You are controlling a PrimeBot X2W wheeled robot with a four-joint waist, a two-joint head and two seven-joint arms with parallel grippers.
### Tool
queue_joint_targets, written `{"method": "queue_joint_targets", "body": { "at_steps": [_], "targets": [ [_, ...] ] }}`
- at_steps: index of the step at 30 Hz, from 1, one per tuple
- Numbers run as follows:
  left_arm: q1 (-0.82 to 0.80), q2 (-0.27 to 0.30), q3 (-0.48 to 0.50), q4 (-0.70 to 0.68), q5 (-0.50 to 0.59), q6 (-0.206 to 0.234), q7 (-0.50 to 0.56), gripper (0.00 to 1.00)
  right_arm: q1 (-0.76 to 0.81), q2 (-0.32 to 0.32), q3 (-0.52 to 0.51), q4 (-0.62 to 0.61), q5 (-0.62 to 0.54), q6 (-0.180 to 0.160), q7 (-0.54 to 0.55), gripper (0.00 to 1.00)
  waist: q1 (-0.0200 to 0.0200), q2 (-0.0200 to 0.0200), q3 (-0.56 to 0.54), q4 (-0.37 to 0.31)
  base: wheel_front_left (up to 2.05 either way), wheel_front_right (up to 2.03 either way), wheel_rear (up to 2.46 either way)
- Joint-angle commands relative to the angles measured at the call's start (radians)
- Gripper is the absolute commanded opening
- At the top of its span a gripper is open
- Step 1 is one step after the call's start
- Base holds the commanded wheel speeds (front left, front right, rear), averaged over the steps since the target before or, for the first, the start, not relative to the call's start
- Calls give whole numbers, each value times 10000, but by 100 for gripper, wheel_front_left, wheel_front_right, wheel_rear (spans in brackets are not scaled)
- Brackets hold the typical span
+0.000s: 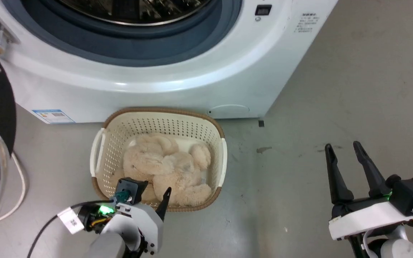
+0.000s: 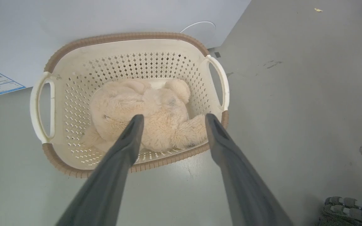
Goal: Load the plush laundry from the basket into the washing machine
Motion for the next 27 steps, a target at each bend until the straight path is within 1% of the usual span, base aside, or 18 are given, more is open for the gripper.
{"method": "queue_joint_targets", "body": {
  "at_steps": [1,3,9,10,13,15,21,22,27],
  "targets": [
    [-366,184,-167,229,-158,-72,-17,100,-211,-6,36,-21,144,5,-111,100,-1,-1,184,-93,0,0,0],
    [-572,294,-253,479,-262,-82,-62,100,-258,-6,52,-27,220,5,-153,100,-1,-1,339,-148,0,0,0],
    [-1215,401,-400,1313,-808,-94,257,100,-403,-6,97,-61,419,6,-278,100,-1,-1,822,-279,0,0,0],
    [-1347,442,-464,1425,-836,-72,265,100,-435,-6,106,-72,449,6,-299,100,-1,-1,909,-304,0,0,0],
    [-1769,687,-953,1842,-548,182,385,100,-535,-6,123,-106,534,6,-362,100,-1,-1,1155,-374,0,0,0],
    [-2005,711,-1062,2075,-652,211,441,100,-588,-6,122,-129,584,6,-404,100,-1,-1,1315,-408,0,0,0],
    [-2524,798,-1400,2523,-897,64,381,100,-731,-6,148,-162,738,6,-509,100,-1,-1,1731,-515,0,0,0],
    [-2719,859,-1622,2699,-911,-6,375,100,-790,-7,187,-177,804,6,-550,100,-1,-1,1904,-570,0,0,0],
    [-3165,847,-1898,3216,-1357,-192,528,100,-915,-7,259,-249,953,7,-654,100,-1,-1,2332,-705,0,0,0]
  ]
}}
